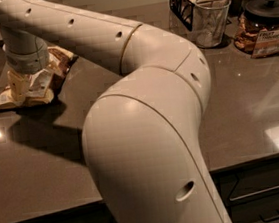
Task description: Move brown chip bag near rxbar blueberry
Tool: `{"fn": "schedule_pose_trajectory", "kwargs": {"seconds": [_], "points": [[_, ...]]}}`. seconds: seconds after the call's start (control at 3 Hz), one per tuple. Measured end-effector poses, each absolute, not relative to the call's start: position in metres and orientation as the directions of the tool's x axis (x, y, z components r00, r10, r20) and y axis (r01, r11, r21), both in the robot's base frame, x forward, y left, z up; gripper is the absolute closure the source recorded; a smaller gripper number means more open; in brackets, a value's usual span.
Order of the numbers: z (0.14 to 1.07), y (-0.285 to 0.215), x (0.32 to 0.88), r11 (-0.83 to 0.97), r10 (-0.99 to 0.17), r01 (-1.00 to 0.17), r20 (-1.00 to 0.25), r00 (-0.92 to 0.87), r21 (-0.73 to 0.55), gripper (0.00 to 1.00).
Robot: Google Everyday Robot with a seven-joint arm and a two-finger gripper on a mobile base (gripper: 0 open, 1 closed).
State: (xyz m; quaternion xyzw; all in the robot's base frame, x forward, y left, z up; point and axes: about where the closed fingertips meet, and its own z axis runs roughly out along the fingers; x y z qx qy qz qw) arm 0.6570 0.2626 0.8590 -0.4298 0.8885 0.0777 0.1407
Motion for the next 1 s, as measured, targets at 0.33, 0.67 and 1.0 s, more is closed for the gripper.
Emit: {"fn": "schedule_pose_trajectory", "kwargs": {"seconds": [0.33,0.67,1.0], "points": [[0.861,0.261,0.661,0.625,-0.748,-0.78,-0.302,-0.591,-0.023,0.42],[0.869,0.25,0.668,0.638,-0.748,-0.768,-0.292,-0.597,-0.064,0.65],[0.882,0.23,0.676,0.661,-0.735,-0.742,-0.291,-0.613,-0.106,0.88]]}}
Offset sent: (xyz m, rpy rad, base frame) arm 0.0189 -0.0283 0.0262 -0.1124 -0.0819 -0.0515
